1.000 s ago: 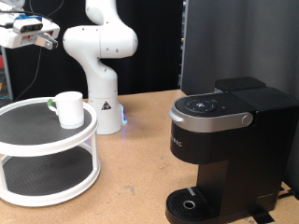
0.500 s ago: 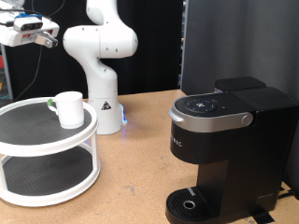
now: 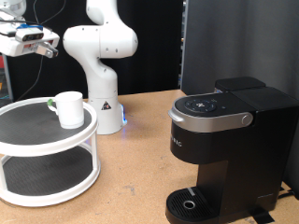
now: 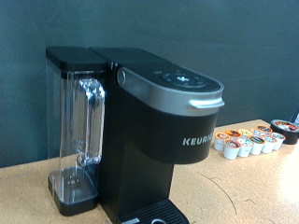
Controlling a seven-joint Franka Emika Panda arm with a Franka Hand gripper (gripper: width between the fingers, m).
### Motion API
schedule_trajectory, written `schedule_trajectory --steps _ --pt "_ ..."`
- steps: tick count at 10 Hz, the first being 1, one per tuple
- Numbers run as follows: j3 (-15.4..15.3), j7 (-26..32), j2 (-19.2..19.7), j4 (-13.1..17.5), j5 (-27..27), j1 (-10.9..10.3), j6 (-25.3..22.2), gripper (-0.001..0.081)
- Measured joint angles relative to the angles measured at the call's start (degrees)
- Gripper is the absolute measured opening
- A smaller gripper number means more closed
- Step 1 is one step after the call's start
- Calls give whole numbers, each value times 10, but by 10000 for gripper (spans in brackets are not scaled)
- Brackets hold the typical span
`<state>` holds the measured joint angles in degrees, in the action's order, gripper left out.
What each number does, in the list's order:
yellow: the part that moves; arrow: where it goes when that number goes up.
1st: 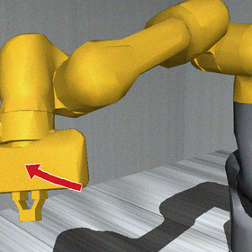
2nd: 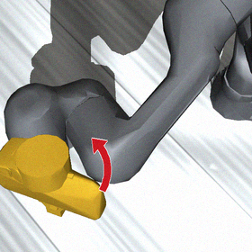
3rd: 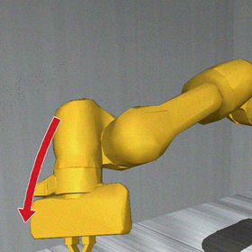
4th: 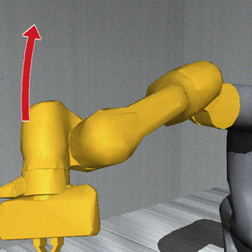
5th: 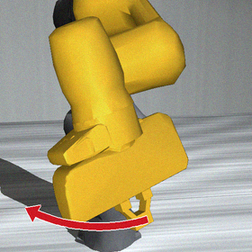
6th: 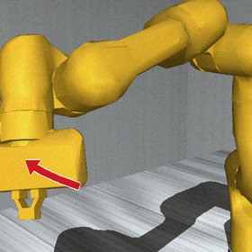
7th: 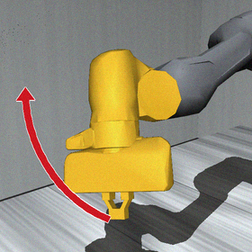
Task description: Make a cup of coffee with the keurig machine
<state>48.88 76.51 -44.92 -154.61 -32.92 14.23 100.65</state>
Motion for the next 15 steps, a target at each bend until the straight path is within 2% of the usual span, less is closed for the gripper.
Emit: schedule_trajectory --steps 9,10,11,13,14,15 --pt "38 101 60 -25 9 -6 50 2" --pt "42 111 65 -30 10 -7 56 127" --pt "46 121 71 -34 11 -7 61 127" --pt "54 137 79 -43 12 -7 73 415" --pt "57 145 83 -47 12 -7 78 415" --pt "61 153 88 -49 12 -7 82 592"
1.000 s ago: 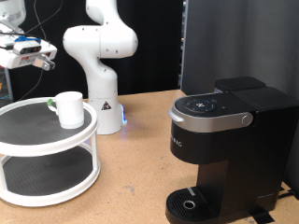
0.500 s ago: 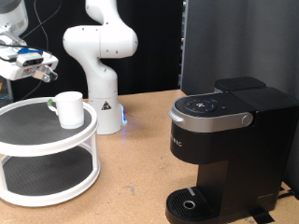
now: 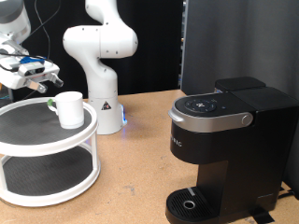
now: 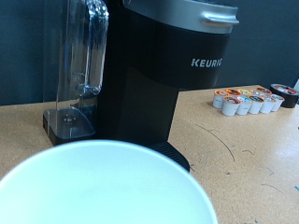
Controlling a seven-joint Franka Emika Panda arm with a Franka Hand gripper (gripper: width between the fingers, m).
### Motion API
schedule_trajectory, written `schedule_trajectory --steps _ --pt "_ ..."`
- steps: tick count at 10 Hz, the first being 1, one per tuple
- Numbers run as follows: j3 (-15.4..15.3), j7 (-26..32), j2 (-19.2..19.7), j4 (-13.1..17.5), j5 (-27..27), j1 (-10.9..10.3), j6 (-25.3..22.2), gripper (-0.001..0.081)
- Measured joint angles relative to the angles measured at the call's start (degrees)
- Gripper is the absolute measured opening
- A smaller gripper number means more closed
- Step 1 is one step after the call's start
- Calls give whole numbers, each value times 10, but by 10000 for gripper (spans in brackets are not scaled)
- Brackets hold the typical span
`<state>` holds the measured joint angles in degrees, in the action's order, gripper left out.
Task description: Make a cup of coffee with the keurig machine
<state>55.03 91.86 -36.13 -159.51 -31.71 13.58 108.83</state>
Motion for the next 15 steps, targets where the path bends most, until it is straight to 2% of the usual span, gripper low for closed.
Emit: schedule_trajectory --steps 1,2,3,6,10,15 --pt "3 8 5 -2 0 0 5 592" --pt "6 15 9 -5 0 0 9 759" --pt "7 22 15 -7 0 0 18 793" --pt "7 33 38 -13 0 -3 40 803" --pt "9 44 61 -15 -11 -17 51 803" --pt "13 45 64 -18 -20 -29 51 803"
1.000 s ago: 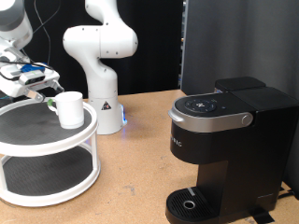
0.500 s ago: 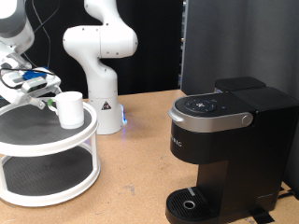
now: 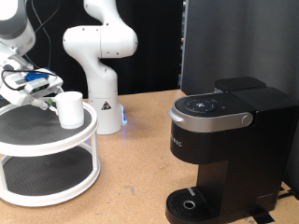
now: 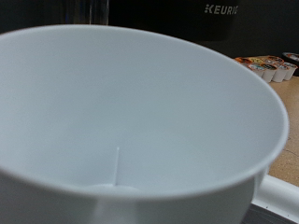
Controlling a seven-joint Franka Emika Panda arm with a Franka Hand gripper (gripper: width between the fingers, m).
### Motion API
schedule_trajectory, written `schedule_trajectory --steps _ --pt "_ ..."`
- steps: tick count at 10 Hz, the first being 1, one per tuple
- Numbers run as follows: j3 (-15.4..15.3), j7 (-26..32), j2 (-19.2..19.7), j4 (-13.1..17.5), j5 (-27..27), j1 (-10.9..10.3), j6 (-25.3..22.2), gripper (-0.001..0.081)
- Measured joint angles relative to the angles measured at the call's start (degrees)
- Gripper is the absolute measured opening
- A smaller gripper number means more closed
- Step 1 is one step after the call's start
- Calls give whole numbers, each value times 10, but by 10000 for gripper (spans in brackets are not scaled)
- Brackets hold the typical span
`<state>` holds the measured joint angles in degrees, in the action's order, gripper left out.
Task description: Make a cup of coffee with the keurig machine
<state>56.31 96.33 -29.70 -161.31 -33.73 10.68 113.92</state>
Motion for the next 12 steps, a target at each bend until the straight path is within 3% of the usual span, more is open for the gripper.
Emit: schedule_trajectory --steps 10,11,12 --pt "-7 -1 13 -2 12 0 4 776" --pt "-7 -1 13 -2 12 0 4 596" --pt "-7 -1 13 -2 12 0 4 596"
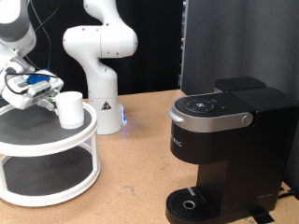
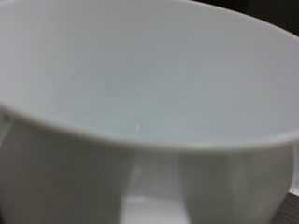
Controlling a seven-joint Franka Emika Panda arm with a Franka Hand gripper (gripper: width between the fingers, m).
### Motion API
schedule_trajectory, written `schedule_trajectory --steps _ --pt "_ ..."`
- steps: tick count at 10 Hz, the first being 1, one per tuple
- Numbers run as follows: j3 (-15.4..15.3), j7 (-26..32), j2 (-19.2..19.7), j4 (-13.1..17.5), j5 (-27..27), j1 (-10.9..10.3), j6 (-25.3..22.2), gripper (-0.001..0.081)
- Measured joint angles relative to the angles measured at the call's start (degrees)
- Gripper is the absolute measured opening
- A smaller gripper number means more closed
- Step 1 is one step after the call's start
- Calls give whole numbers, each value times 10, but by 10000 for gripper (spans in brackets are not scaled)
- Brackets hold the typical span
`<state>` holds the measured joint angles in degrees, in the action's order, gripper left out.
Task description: Make a cup of coffee with the keurig machine
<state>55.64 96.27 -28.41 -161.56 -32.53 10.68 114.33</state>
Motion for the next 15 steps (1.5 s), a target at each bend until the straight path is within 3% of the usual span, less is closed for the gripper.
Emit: schedule_trajectory --steps 1,2,3,4,8,12,15 --pt "0 0 0 0 0 0 0 397" --pt "0 0 0 0 0 0 0 260" --pt "0 0 0 0 0 0 0 260" --pt "0 0 -1 0 -4 1 3 84" --pt "-24 -66 -25 13 -18 7 -2 64" --pt "-44 -148 -69 54 -16 14 -87 63" --pt "-46 -153 -82 71 -10 14 -109 63"
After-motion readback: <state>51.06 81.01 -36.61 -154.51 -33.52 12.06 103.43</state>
